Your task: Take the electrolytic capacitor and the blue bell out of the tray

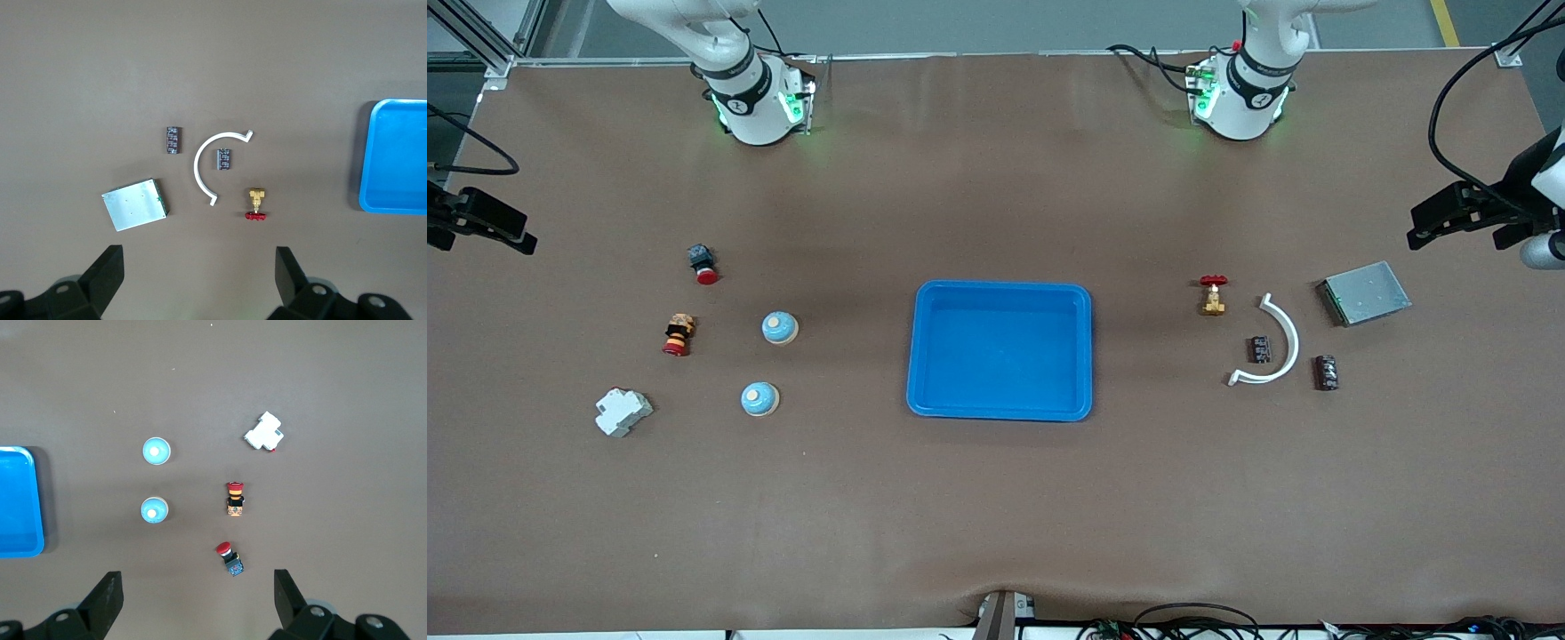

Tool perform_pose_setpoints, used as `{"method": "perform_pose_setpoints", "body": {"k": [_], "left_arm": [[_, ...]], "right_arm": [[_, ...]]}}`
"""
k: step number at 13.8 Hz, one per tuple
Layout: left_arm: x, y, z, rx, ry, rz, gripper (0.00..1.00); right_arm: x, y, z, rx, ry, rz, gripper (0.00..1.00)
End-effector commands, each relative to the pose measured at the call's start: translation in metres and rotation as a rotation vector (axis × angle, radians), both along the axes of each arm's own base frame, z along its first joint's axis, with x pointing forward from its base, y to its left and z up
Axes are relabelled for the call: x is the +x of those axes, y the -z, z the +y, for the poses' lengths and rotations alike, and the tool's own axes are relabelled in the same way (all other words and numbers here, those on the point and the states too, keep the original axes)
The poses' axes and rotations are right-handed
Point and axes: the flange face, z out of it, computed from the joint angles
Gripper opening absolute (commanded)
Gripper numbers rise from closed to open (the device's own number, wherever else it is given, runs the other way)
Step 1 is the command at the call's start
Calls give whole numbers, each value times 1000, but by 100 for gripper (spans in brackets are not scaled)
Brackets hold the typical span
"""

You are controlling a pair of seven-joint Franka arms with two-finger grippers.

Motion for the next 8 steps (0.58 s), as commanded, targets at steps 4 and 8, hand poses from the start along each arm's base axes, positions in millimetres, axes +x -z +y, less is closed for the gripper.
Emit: {"method": "perform_pose_setpoints", "body": {"k": [4, 8], "left_arm": [[-1, -5, 6, 18, -3, -11, 100], [-2, -6, -2, 17, 8, -13, 100]], "right_arm": [[-11, -4, 1, 1, 15, -15, 100], [-11, -4, 1, 1, 15, -15, 100]]}}
